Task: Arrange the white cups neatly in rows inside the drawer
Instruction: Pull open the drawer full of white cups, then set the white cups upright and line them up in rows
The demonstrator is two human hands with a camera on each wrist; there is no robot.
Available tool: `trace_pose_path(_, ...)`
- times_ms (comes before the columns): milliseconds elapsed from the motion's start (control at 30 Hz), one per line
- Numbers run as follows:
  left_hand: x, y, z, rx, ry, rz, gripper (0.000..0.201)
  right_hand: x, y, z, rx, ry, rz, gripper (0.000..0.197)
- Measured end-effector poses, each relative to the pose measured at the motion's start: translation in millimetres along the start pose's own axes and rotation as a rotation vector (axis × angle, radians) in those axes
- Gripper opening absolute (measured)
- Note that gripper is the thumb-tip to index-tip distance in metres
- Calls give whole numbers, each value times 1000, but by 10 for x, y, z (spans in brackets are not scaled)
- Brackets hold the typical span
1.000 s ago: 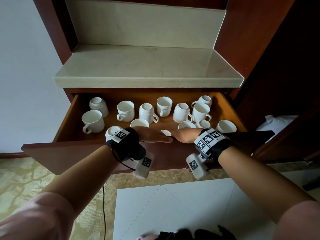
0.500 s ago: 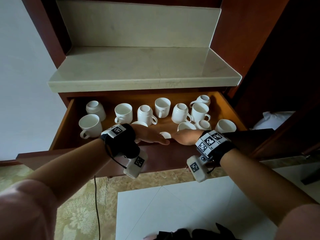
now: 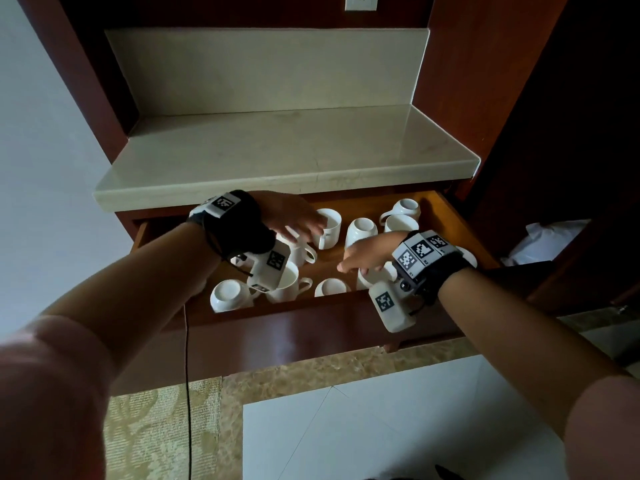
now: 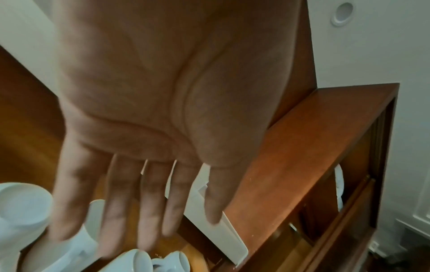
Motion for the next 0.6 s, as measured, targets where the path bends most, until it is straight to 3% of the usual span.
trace_pose_path(200, 22, 437, 24, -67, -103, -264, 27, 350, 143, -177, 77, 242, -78, 29)
trace_pose_path(333, -85, 774, 45, -28, -79, -245, 33, 533, 355, -469, 85, 296, -122, 29)
trace_pose_path(467, -181, 1133, -71, 21, 179, -262, 34, 733, 679, -811, 84, 334, -123, 37)
trace_pose_path(600, -217, 1520, -74, 81, 388, -112, 29, 933, 1049, -1213, 39, 360, -147, 39)
Point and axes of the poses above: each hand's wrist, its own y-axis towards the middle knuckle, its own x-axis out of the back of the hand, z = x × y, the point moved 4 cm from there along y, towards the middle knuckle, and after that the axes turned 13 degrees about -x, right-handed, at the moved point
